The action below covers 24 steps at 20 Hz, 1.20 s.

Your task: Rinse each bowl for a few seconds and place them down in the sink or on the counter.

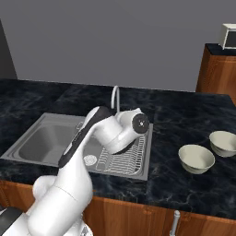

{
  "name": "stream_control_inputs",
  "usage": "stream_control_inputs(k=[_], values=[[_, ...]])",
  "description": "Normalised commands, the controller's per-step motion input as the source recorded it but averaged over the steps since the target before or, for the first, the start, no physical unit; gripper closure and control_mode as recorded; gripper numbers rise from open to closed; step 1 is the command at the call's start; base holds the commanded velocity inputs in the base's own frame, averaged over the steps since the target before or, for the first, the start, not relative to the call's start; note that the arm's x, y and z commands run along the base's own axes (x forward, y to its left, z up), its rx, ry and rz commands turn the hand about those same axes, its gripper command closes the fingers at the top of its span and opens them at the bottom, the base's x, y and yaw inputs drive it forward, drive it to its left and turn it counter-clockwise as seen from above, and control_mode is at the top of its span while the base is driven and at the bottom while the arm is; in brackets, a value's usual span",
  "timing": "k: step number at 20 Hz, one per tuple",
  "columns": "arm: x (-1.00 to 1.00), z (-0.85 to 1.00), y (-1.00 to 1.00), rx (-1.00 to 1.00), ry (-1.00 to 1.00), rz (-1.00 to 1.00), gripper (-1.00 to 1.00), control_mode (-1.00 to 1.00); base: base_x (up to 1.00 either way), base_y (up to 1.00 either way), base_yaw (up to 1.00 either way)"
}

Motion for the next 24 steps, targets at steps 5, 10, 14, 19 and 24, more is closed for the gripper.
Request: stream_control_inputs(k=[5,10,14,19,24], values=[[0.55,-0.25,0.0,0.05,-0.03,0.02,-1.0,-1.0,0.0,0.0,0.0],[0.46,-0.21,0.0,0.07,-0.03,0.03,-1.0,-1.0,0.0,0.0,0.0],[0.42,-0.21,0.0,0.09,-0.02,0.06,-1.0,-1.0,0.0,0.0,0.0],[0.43,-0.2,0.0,0.1,-0.02,0.06,-1.0,-1.0,0.0,0.0,0.0],[0.44,-0.21,0.0,0.11,-0.02,0.01,-1.0,-1.0,0.0,0.0,0.0]])
